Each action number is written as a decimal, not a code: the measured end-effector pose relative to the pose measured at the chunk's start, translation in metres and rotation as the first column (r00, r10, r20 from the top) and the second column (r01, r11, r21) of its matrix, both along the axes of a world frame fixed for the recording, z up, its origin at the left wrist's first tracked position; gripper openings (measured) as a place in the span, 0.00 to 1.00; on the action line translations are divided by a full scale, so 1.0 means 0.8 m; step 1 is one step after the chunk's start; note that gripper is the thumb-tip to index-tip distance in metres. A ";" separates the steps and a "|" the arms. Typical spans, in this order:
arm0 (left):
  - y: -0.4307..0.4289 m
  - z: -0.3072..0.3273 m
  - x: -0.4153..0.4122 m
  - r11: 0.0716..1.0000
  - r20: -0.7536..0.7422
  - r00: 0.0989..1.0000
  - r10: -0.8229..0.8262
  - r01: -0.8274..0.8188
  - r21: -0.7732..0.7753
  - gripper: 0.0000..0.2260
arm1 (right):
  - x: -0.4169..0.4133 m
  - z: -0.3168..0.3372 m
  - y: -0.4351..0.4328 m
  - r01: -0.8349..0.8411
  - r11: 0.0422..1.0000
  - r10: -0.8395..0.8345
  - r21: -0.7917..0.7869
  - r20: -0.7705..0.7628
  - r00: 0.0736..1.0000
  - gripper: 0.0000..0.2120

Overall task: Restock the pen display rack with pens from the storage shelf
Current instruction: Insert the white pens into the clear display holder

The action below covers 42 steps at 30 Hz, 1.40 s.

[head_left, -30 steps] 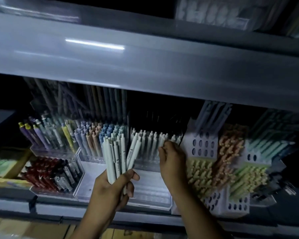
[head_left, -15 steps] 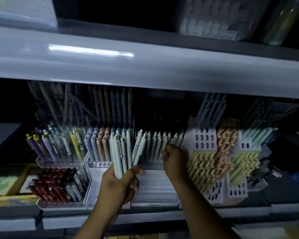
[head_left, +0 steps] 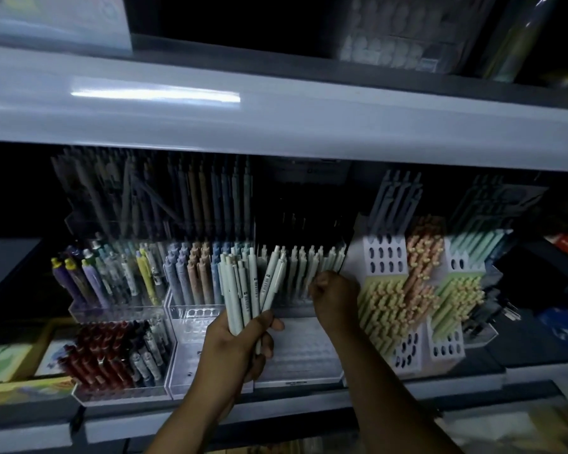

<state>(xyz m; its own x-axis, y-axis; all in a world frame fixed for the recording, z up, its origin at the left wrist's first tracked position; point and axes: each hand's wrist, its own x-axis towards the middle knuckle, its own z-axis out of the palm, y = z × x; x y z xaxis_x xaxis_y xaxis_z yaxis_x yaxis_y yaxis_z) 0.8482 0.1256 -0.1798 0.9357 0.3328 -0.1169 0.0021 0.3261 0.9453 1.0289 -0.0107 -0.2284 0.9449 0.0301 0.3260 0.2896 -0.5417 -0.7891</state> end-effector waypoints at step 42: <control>0.012 -0.002 -0.004 0.997 0.009 1.000 0.011 -0.010 -0.072 0.14 | 0.004 0.035 -0.013 -0.135 0.977 0.171 -0.163 0.234 0.957 0.22</control>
<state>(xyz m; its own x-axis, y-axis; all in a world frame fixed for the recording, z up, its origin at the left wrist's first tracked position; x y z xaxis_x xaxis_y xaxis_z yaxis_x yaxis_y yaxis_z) 0.8452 0.1349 -0.1817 0.9333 0.3340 -0.1319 -0.0108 0.3932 0.9194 1.0323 -0.0212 -0.2002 0.8167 0.2319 0.5285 0.5526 -0.5782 -0.6002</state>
